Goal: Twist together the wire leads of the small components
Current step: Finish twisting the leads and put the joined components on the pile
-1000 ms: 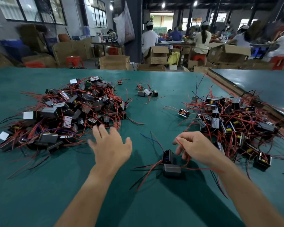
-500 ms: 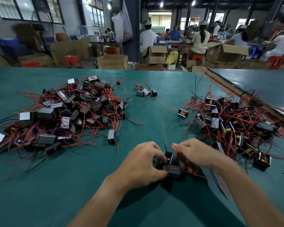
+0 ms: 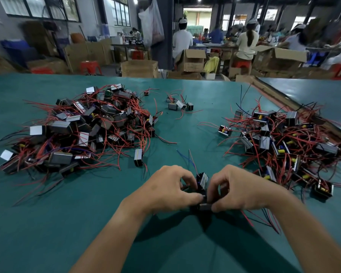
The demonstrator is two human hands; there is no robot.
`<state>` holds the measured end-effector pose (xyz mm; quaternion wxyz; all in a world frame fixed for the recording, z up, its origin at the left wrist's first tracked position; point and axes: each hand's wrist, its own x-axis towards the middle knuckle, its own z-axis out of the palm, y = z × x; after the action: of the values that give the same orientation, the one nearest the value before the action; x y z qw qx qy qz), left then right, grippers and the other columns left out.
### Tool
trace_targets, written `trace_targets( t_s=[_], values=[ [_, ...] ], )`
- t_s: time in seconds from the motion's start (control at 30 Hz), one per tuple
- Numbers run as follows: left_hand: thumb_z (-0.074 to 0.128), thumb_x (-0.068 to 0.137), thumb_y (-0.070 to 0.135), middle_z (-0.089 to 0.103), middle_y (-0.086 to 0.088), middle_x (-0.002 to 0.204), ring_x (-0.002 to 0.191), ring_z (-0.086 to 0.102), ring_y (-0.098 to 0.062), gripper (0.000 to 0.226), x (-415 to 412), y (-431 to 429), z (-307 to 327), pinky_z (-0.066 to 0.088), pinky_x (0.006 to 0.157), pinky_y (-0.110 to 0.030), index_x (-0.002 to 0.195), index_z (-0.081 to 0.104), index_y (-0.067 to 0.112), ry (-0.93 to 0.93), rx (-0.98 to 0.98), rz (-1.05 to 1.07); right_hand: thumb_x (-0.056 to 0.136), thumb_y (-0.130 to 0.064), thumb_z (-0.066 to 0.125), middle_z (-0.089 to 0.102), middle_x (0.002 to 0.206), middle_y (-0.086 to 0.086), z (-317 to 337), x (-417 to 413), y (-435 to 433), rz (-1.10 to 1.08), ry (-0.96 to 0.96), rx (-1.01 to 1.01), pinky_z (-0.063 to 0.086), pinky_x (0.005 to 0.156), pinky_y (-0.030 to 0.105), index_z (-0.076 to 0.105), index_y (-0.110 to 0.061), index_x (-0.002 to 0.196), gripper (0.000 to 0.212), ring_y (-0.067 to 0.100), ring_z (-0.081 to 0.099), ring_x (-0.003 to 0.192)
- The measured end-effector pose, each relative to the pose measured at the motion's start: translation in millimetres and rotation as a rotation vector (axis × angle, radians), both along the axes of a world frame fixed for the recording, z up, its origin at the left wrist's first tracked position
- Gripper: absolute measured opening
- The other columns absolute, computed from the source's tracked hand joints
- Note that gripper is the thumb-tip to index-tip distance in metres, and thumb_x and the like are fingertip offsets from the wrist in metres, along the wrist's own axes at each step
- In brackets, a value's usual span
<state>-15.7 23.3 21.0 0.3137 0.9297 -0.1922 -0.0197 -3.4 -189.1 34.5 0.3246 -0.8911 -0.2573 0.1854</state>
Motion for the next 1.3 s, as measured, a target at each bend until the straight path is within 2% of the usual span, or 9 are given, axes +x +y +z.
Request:
trace_targets(
  t_s=[0.13, 0.3, 0.4, 0.5, 0.73, 0.83, 0.97, 1.2, 1.3],
  values=[
    [0.07, 0.077, 0.033, 0.064, 0.019, 0.065, 0.061, 0.055, 0.004, 0.006, 4.8, 0.3, -1.9, 0.04, 0.06, -0.013, 0.081, 0.072, 0.029, -0.015, -0.006, 0.047, 0.075, -0.03, 0.074, 0.069, 0.062, -0.005, 4.1, -1.8, 0.3, -0.004, 0.008, 0.078, 0.044, 0.053, 0.023, 0.074, -0.026, 0.071, 0.005, 0.002, 0.054, 0.053],
    [0.071, 0.076, 0.017, 0.069, 0.014, 0.074, 0.071, 0.062, -0.004, 0.014, 11.5, 6.2, -6.5, 0.05, 0.07, -0.022, 0.08, 0.071, 0.031, -0.054, -0.022, 0.162, 0.069, -0.043, 0.079, 0.068, 0.068, -0.007, 4.0, 0.2, 5.1, -0.07, -0.088, 0.072, 0.042, 0.057, 0.022, 0.073, -0.028, 0.088, 0.025, 0.003, 0.053, 0.055],
    [0.074, 0.077, 0.007, 0.07, 0.008, 0.065, 0.054, 0.062, -0.005, 0.017, 15.6, 10.2, -3.1, 0.053, 0.057, -0.024, 0.069, 0.07, 0.022, 0.002, -0.254, 0.312, 0.062, -0.05, 0.081, 0.06, 0.062, -0.016, -1.7, -4.3, 16.0, -0.047, -0.154, -0.071, 0.04, 0.054, 0.017, 0.071, -0.034, 0.088, 0.033, 0.0, 0.05, 0.052],
    [0.065, 0.085, -0.002, 0.074, -0.002, 0.071, 0.041, 0.059, -0.012, 0.015, 15.8, 16.1, 3.6, 0.046, 0.043, -0.02, 0.079, 0.067, 0.012, 0.109, -0.489, 0.415, 0.064, -0.046, 0.079, 0.055, 0.053, -0.015, -4.7, -4.8, 18.9, -0.065, -0.165, -0.127, 0.036, 0.049, 0.015, 0.07, -0.032, 0.078, 0.022, 0.001, 0.048, 0.049],
    [0.047, 0.094, -0.01, 0.072, -0.021, 0.101, 0.055, 0.067, -0.019, 0.022, 10.8, 15.9, 22.1, 0.057, 0.055, -0.026, 0.112, 0.055, 0.0, 0.526, -0.919, 0.363, 0.07, -0.063, 0.07, 0.057, 0.056, -0.005, -5.3, 3.8, 1.7, -0.318, -0.209, -0.358, 0.042, 0.056, 0.028, 0.057, -0.016, 0.062, 0.049, 0.012, 0.053, 0.057],
    [0.048, 0.098, 0.0, 0.073, -0.019, 0.097, 0.056, 0.067, -0.021, 0.013, 10.5, 14.2, 22.8, 0.056, 0.052, -0.025, 0.109, 0.054, 0.004, 0.627, -0.907, 0.284, 0.075, -0.064, 0.067, 0.055, 0.054, -0.004, -6.1, 6.4, 1.2, -0.35, -0.205, -0.322, 0.04, 0.054, 0.028, 0.059, -0.015, 0.061, 0.051, 0.012, 0.051, 0.054],
    [0.046, 0.101, 0.01, 0.075, -0.013, 0.089, 0.054, 0.067, -0.017, 0.014, 10.3, 15.7, 22.5, 0.054, 0.049, -0.021, 0.1, 0.059, 0.008, 0.633, -0.827, 0.18, 0.079, -0.052, 0.07, 0.061, 0.059, -0.008, -7.8, 10.0, 4.6, -0.352, -0.233, -0.208, 0.044, 0.058, 0.026, 0.067, -0.022, 0.068, 0.033, 0.007, 0.055, 0.059],
    [0.044, 0.099, 0.001, 0.075, -0.012, 0.098, 0.062, 0.069, -0.015, 0.025, 8.9, 21.3, 20.8, 0.054, 0.057, -0.022, 0.102, 0.068, 0.007, 0.662, -0.794, 0.013, 0.078, -0.029, 0.077, 0.066, 0.064, -0.006, -18.0, 16.6, 3.9, -0.354, -0.226, -0.017, 0.052, 0.066, 0.031, 0.066, -0.023, 0.068, 0.016, 0.009, 0.06, 0.061],
    [0.051, 0.094, -0.003, 0.075, -0.011, 0.102, 0.065, 0.069, -0.015, 0.022, 8.9, 22.1, 20.1, 0.055, 0.06, -0.023, 0.107, 0.066, 0.006, 0.641, -0.799, -0.039, 0.078, -0.019, 0.076, 0.063, 0.055, -0.01, -21.0, 19.7, 2.6, -0.382, -0.226, 0.084, 0.045, 0.056, 0.027, 0.066, -0.022, 0.068, 0.015, 0.002, 0.053, 0.05]
  ],
)
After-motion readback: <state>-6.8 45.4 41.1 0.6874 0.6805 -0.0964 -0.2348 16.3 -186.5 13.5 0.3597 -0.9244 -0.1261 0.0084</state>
